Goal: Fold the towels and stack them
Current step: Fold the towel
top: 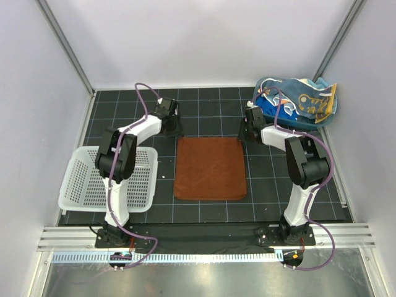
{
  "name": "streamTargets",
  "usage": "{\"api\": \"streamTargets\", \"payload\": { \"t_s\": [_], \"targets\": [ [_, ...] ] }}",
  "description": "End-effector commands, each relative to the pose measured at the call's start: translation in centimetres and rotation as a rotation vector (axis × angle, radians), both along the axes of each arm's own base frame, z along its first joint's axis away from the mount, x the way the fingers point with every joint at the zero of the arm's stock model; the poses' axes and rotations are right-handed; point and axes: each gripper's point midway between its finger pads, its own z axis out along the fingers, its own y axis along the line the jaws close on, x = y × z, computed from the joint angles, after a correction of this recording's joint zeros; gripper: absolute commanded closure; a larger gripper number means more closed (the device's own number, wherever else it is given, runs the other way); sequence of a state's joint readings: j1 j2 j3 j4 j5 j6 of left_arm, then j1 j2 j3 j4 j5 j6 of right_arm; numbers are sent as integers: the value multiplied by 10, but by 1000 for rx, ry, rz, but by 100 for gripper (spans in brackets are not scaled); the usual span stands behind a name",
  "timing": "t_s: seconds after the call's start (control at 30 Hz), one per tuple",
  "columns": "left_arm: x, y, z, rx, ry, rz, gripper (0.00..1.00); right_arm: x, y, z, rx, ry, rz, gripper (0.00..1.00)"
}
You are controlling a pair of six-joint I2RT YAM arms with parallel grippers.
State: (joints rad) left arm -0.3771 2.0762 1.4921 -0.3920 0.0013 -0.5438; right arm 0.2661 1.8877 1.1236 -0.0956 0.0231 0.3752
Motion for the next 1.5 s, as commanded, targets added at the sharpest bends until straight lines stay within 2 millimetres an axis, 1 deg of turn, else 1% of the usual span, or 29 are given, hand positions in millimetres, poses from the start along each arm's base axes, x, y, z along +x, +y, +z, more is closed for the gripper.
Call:
{"api": "streamTargets", "payload": {
  "t_s": [0.0, 0.1, 0.23, 0.43, 0.5, 0.67, 0.87, 0.93, 0.97, 1.03, 1.13, 1.27, 1.33, 1.37, 1.4, 1.47],
  "targets": [
    [-1, 5, 28, -9, -51, -1, 53, 7, 1, 3, 2, -9, 3, 78],
    [-6, 6, 24, -5, -41, -2, 53, 6, 1, 2, 2, -5, 4, 78],
    [-13, 2, 19, -33, -21, -26, 53, 7, 1, 2, 3, -4, 3, 78],
    [-14, 2, 12, -29, -6, -31, 53, 6, 1, 2, 5, -2, 5, 78],
    [-12, 2, 10, -18, -7, -25, 56, 7, 2, 2, 6, -2, 4, 78],
    [-15, 6, -4, 20, 36, -18, 65, 7, 2, 2, 7, -2, 5, 79],
    [-19, 16, -18, 87, 65, 0, 66, 8, 2, 2, 5, -1, 5, 79],
    [-18, 15, -19, 89, 64, -3, 66, 8, 2, 3, 6, -4, 5, 79],
    [-18, 15, -23, 92, 71, -4, 67, 8, 2, 2, 6, -2, 4, 79],
    [-17, 12, -23, 84, 71, -10, 70, 9, 1, 1, 5, -1, 4, 79],
    [-17, 11, -29, 86, 80, -9, 71, 9, 2, 0, 5, 1, 7, 79],
    [-22, 10, -35, 89, 93, -13, 72, 9, 2, 1, 2, 0, 8, 79],
    [-23, 11, -35, 90, 90, -11, 73, 9, 1, 1, 1, 1, 7, 79],
    [-23, 12, -35, 90, 86, -8, 73, 6, 7, 0, 26, 11, 29, 79],
    [-23, 12, -35, 90, 84, -9, 74, 7, 7, 1, 25, 9, 31, 79],
    [-21, 11, -36, 90, 81, -7, 83, 7, 8, 0, 27, 11, 33, 80]
  ]
}}
